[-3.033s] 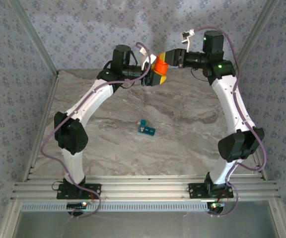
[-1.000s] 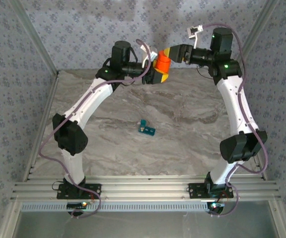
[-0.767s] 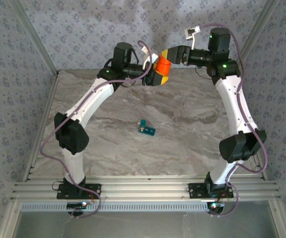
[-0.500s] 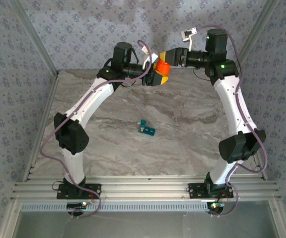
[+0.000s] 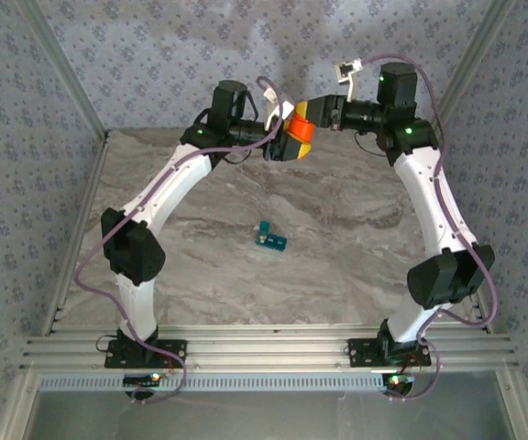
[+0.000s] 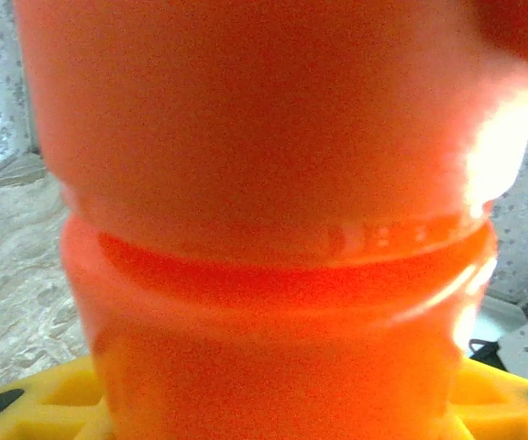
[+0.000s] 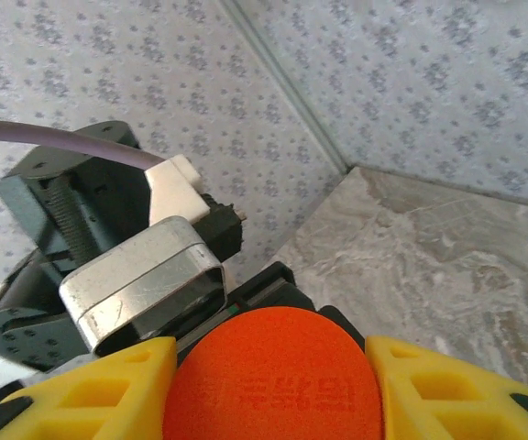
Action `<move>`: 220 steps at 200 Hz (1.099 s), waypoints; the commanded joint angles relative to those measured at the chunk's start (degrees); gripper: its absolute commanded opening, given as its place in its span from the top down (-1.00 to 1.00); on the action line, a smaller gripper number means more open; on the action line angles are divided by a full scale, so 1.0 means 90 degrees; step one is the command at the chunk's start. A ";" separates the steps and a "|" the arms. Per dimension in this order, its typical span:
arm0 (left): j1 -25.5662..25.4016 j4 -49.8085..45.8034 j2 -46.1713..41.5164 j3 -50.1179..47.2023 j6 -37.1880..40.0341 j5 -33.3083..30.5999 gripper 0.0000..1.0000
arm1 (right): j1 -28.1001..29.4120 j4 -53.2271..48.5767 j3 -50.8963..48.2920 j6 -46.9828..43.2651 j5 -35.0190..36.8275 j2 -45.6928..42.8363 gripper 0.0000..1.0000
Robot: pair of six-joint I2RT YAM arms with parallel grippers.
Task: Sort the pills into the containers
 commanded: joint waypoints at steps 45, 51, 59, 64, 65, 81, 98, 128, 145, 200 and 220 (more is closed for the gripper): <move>-0.0572 0.2660 -0.1051 -0.1446 0.0269 -0.2351 1.00 | 0.0502 0.0396 -0.1366 0.0430 0.1433 -0.0568 0.22; -0.0583 0.2714 -0.1063 -0.1491 0.0252 -0.2402 1.00 | 0.0511 0.0427 -0.1414 0.0446 0.1469 -0.0580 0.22; -0.0601 0.2730 -0.1069 -0.1517 0.0228 -0.2381 1.00 | 0.0521 0.0462 -0.1467 0.0470 0.1472 -0.0597 0.22; -0.0607 0.2723 -0.1063 -0.1518 0.0220 -0.2372 1.00 | 0.0529 0.0466 -0.1481 0.0476 0.1480 -0.0603 0.22; -0.0608 0.2723 -0.1063 -0.1518 0.0217 -0.2373 1.00 | 0.0530 0.0462 -0.1482 0.0480 0.1481 -0.0605 0.22; -0.0604 0.2723 -0.1061 -0.1548 0.0183 -0.2337 1.00 | 0.0514 0.0454 -0.1474 0.0480 0.1492 -0.0604 0.22; -0.0604 0.2728 -0.1063 -0.1576 0.0167 -0.2334 1.00 | 0.0496 0.0436 -0.1405 0.0485 0.1499 -0.0586 0.19; -0.0561 0.2718 -0.1029 -0.1577 0.0085 -0.2240 1.00 | 0.0401 0.0293 -0.1136 0.0519 0.1425 -0.0503 0.00; -0.0457 0.2713 -0.0986 -0.1548 -0.0064 -0.2130 1.00 | 0.0267 0.0234 -0.0922 0.0561 0.1368 -0.0485 -0.22; -0.0048 0.2605 -0.0868 -0.1497 -0.0351 -0.1422 1.00 | -0.0436 0.0613 -0.0509 0.0736 0.0169 -0.0666 -0.69; 0.0042 0.2402 -0.0796 -0.1376 -0.0382 -0.1008 1.00 | -0.0588 0.0515 -0.0279 0.0618 -0.0391 -0.0593 -0.71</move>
